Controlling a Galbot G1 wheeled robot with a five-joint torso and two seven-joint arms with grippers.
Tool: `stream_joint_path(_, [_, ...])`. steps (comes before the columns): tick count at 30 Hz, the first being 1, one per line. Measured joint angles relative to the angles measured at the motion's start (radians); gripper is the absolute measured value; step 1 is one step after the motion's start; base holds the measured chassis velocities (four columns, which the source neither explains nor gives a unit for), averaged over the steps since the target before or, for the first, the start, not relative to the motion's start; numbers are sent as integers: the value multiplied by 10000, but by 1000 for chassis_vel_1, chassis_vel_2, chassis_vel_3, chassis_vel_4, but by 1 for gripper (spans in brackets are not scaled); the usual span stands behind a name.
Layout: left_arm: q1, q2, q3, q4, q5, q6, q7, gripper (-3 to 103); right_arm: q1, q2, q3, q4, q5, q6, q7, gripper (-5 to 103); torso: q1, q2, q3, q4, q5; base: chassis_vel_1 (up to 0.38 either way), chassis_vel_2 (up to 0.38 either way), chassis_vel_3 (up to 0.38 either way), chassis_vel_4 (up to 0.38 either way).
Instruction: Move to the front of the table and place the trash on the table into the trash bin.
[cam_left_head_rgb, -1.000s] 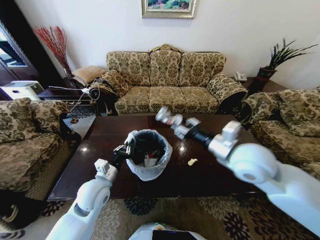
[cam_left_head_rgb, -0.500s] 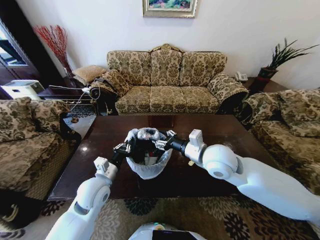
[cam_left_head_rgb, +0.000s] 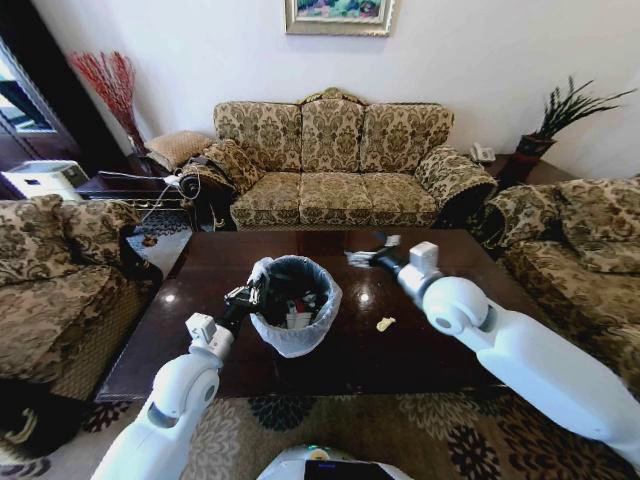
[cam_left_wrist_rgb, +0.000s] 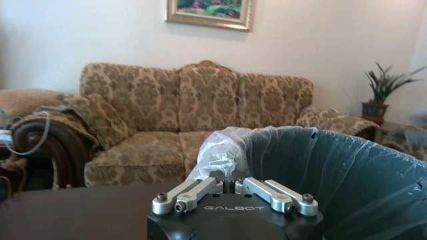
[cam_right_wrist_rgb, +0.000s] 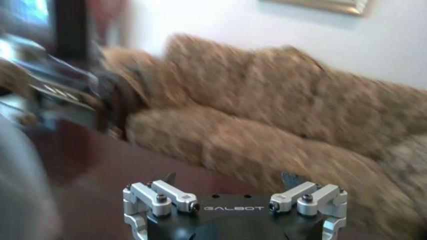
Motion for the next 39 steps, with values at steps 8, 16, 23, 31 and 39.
stream_joint_path(8, [-129, 3, 6, -21, 20, -15, -18, 3, -3003, 1785, 1245, -2535, -960, 954, -105, 100, 0, 0, 1, -9, 0, 0, 0, 0, 0])
stream_joint_path(16, [-61, 62, 61, 29, 108, -40, -9, 3, -3545, 3482, 1095, -3748, -1702, 1830, 515, 100, -2, 0, 0, -1, -7, 0, 0, 0, 0])
stream_joint_path(23, [-94, 96, 28, 117, 87, -66, -6, 3, -3709, 4203, 1037, -4019, -1770, 2150, 1085, 100, -1, 0, 0, -2, -6, 0, 0, 0, 0])
stream_joint_path(31, [-125, 72, 50, 246, 71, -151, 84, 3, -3788, 4473, 1001, -4049, -1801, 2195, 1553, 88, 0, 0, 0, -3, -5, 0, 0, 0, 0])
stream_joint_path(39, [-248, 64, 98, 409, 22, -209, 164, 3, -3857, 4555, 1132, -4008, -1344, 2196, 1824, 70, 0, 0, 1, -3, -5, 0, 0, 0, 0])
